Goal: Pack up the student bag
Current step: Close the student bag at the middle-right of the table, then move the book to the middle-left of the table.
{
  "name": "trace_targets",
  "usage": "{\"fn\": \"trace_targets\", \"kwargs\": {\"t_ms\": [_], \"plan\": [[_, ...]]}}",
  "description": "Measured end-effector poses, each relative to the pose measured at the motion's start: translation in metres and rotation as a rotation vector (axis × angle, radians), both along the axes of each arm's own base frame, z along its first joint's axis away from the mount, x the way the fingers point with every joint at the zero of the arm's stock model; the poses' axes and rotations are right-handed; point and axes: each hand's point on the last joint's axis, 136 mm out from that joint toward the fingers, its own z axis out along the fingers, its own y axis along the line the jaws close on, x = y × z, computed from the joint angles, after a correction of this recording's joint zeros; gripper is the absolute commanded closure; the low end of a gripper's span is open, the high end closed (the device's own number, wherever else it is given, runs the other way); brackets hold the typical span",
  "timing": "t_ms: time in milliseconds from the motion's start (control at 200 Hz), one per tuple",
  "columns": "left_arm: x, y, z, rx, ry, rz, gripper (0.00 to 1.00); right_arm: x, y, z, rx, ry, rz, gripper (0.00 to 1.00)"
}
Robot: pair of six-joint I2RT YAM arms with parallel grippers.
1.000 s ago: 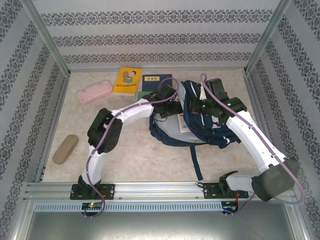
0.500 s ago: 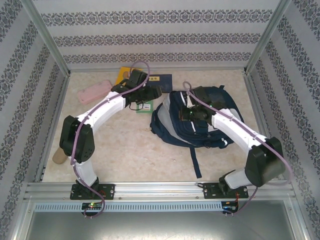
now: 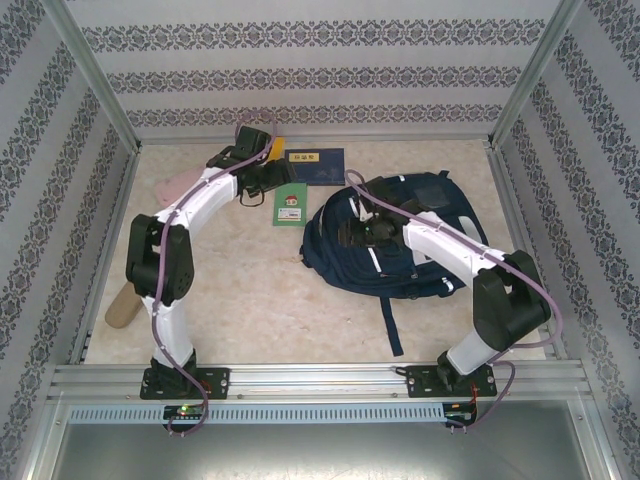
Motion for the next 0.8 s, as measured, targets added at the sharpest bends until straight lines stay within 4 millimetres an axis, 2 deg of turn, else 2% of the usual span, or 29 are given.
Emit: {"fn": "trace_targets", "kwargs": {"t_ms": [40,85,115,200,415,604,659,719,804], "plan": [[0.006,0.005,-0.007,0.002,0.008,0.011,0.22,0.004,0.002,0.006,0.009,-0.014,-0.001,0.19],[0.012,0.011,-0.014,0.005,0.015,0.024,0.22,0.006,0.003,0.012,0.017,-0.032,0.000,0.16],[0.017,0.017,-0.020,0.004,0.019,0.035,0.22,0.008,0.004,0.016,0.024,-0.039,-0.004,0.07],[0.034,0.033,-0.033,-0.002,0.026,0.067,0.22,0.009,0.005,0.026,0.046,-0.057,-0.019,0.02],[0.094,0.060,-0.049,-0.043,-0.021,0.115,0.22,0.009,0.005,0.051,0.086,-0.102,-0.038,0.02],[0.138,0.065,-0.064,-0.067,-0.047,0.127,0.23,0.009,0.002,0.063,0.100,-0.128,-0.062,0.02],[0.145,0.065,-0.070,-0.072,-0.044,0.128,0.24,0.009,0.000,0.064,0.099,-0.132,-0.070,0.02],[0.143,0.066,-0.082,-0.068,-0.018,0.133,0.24,0.009,-0.001,0.066,0.096,-0.138,-0.077,0.02],[0.141,0.067,-0.082,-0.073,-0.005,0.138,0.25,0.009,-0.002,0.067,0.093,-0.142,-0.081,0.02]]}}
